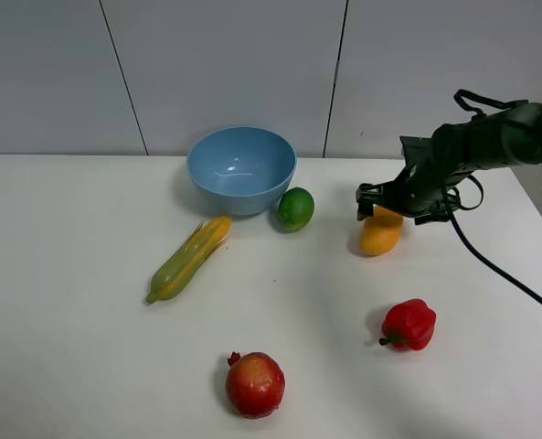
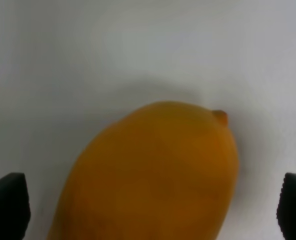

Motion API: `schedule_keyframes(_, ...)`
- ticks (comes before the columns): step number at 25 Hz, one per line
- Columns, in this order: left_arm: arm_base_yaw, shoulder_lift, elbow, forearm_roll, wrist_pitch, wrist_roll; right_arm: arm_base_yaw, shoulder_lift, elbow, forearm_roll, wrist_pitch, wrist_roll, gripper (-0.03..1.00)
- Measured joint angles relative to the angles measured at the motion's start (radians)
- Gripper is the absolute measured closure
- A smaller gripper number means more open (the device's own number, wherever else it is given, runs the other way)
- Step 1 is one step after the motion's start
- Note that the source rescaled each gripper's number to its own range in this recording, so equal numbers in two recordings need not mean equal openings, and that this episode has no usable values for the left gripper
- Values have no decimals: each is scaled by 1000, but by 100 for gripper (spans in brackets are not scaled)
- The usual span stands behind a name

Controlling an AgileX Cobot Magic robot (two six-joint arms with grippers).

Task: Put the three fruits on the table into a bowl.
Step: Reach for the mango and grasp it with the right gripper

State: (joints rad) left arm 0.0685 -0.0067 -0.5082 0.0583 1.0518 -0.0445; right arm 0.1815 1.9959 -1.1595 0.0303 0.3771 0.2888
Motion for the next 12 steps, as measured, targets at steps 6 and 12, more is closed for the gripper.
schedule_keyframes(6, 0, 0, 0, 0, 0, 0, 4, 56, -3, 34, -60, 2, 2)
schedule_keyframes(12, 0, 0, 0, 0, -1, 0, 21, 69, -3, 60, -80, 9, 95)
